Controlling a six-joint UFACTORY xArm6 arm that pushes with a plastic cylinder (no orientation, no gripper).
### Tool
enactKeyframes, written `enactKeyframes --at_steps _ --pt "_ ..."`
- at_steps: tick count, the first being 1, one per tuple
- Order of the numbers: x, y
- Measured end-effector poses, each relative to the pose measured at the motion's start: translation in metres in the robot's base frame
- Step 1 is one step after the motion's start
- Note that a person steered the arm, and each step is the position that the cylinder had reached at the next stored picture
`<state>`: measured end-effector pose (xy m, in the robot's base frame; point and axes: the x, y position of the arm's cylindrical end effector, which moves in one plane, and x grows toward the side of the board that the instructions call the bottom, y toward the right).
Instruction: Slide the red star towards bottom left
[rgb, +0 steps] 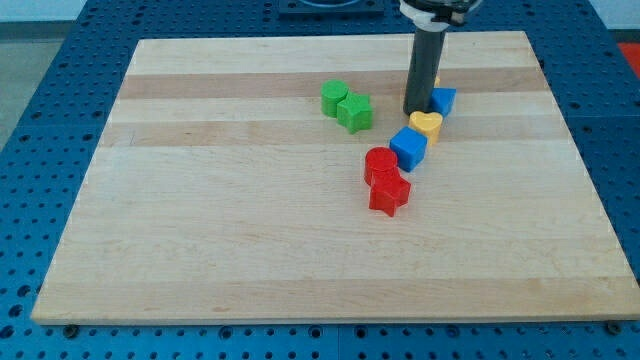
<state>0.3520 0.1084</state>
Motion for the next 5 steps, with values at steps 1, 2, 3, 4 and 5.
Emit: enactKeyframes --at_steps 1,2,3,4,5 --pt "-0.005 0.000" --pt "-0.011 0.000" --pt "-0.013 0.000" --pt "-0.013 0.002" --pt "-0.013 0.018"
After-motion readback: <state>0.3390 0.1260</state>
